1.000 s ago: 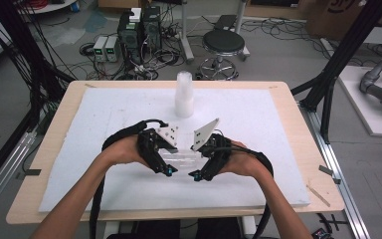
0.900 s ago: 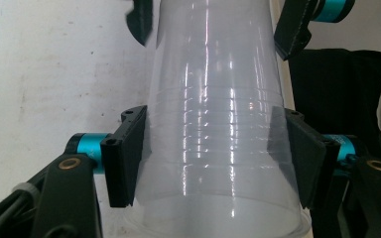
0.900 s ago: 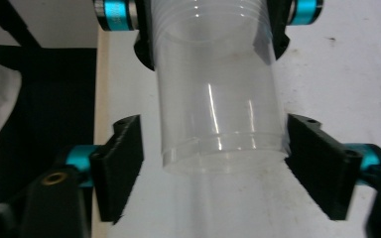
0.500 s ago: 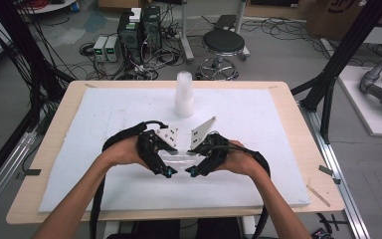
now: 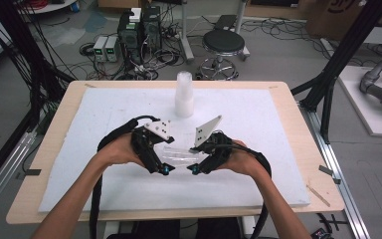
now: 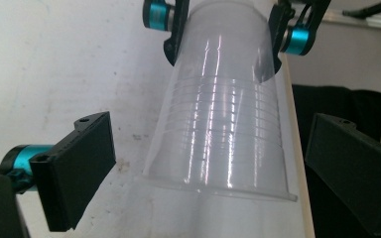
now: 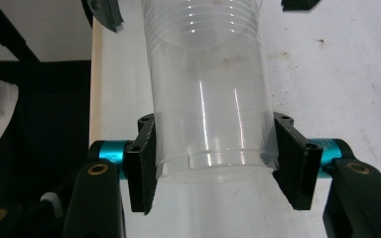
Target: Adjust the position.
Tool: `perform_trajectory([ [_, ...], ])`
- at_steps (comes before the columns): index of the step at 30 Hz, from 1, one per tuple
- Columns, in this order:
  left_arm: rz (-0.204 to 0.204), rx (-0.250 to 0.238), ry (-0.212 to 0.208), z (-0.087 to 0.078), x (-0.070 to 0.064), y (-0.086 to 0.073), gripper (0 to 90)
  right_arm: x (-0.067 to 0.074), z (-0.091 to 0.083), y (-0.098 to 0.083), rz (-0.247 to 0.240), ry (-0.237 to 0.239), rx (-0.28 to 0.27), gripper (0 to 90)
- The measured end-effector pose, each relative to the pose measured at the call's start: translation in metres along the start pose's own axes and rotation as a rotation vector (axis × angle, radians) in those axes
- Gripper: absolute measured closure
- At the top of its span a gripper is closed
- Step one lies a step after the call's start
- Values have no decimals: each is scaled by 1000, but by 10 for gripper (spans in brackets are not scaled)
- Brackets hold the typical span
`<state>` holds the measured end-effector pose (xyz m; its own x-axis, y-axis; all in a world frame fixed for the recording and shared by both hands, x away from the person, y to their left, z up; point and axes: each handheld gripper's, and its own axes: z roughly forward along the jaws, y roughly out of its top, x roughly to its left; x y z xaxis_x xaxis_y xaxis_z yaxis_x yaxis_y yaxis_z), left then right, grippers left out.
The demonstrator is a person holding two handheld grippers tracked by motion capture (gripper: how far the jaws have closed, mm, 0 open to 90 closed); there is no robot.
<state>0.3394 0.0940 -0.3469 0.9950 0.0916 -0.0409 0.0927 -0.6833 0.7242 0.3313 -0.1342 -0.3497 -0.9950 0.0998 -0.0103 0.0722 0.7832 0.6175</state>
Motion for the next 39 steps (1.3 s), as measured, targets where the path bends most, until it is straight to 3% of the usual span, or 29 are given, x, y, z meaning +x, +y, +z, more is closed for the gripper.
perform_trajectory([
  [3, -8, -117, 32, -6, -1, -13, 53, 0, -2, -8, 17, -5, -42, 431],
  [7, -73, -273, 75, -13, -1, -35, 53, 1, -5, -21, 52, -9, -131, 431],
  [9, -91, -330, 77, -15, -2, -44, 53, 1, -6, -28, 71, -9, -180, 431],
  [10, -91, -330, 77, -15, -2, -44, 53, 1, -6, -28, 71, -9, -180, 431],
  [11, -102, -398, 76, -16, -3, -52, 52, 1, -7, -33, 90, -8, -216, 432],
  [14, -109, -483, 79, -16, -6, -62, 53, 1, -5, -41, 113, 3, -264, 433],
  [17, -126, -526, 92, -12, -7, -70, 53, 2, -3, -47, 133, 12, -316, 433],
  [21, -136, -561, 98, -7, -8, -79, 53, 5, 1, -52, 121, 16, -371, 433],
  [25, -136, -609, 63, -1, -9, -84, 53, 6, 3, -55, 127, 19, -423, 433],
  [29, -139, -657, 61, 2, -11, -86, 53, 6, 4, -59, 127, 24, -492, 433],
  [33, -141, -671, 59, 5, -11, -86, 53, 6, 4, -63, 120, 26, -546, 433],
  [39, -137, -677, 50, 8, -12, -83, 53, 7, 6, -66, 114, 33, -584, 433],
])
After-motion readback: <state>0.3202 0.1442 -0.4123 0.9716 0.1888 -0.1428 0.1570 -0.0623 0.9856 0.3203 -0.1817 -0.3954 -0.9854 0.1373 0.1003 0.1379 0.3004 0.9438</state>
